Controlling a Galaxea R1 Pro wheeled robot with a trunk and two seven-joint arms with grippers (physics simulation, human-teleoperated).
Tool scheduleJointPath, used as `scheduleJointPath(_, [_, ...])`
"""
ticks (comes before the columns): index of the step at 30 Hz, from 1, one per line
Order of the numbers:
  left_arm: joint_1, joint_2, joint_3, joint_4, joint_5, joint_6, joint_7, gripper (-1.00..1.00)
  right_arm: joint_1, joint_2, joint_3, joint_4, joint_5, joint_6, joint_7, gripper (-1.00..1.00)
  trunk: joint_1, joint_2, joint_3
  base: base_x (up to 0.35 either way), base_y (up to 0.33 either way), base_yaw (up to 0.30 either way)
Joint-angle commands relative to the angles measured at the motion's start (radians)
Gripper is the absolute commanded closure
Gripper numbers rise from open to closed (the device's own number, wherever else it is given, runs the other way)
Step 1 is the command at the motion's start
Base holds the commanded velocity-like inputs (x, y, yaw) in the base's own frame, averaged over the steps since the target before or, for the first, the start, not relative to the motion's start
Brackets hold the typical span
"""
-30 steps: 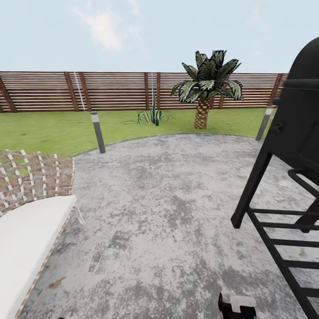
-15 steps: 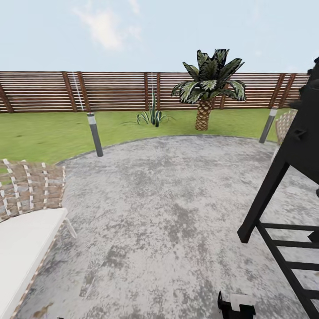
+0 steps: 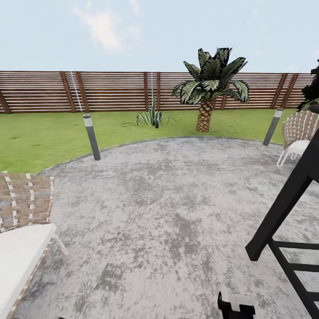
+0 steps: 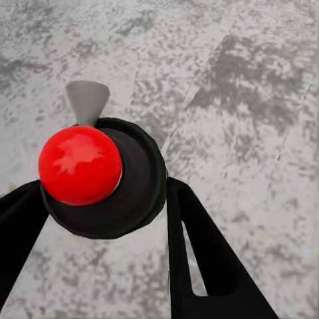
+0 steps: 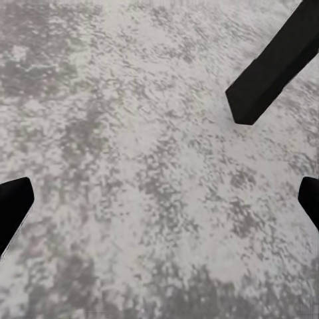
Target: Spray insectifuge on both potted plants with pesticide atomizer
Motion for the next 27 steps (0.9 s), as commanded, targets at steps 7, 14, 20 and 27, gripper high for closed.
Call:
scheduleJointPath(7, [-0.001, -0.001, 0.009, 0.000, -0.001, -0.003, -0.009, 1.00, -0.001, -0.003, -0.009, 0.006, 0.008, -0.002, 0.002, -1.00, 0.000, 0.000, -0.001, 0.339, 0.000, 0.000])
scheduleJointPath(14, [-0.001, -0.001, 0.008, 0.000, -0.002, -0.003, -0.009, 1.00, -0.001, -0.038, -0.013, 0.005, 0.003, -0.001, 0.236, -1.00, 0.000, 0.000, -0.001, 0.339, 0.000, 0.000])
scheduleJointPath(20, [-0.001, 0.000, 0.008, 0.000, -0.002, -0.003, -0.010, 1.00, -0.001, -0.040, -0.013, 0.004, 0.003, -0.001, 0.245, -1.00, 0.000, 0.000, -0.001, 0.339, 0.000, 0.000])
scheduleJointPath(27, [-0.001, -0.001, 0.008, 0.000, -0.002, -0.003, -0.010, 1.00, -0.001, -0.040, -0.014, 0.005, 0.003, -0.001, 0.241, -1.00, 0.000, 0.000, -0.001, 0.339, 0.000, 0.000])
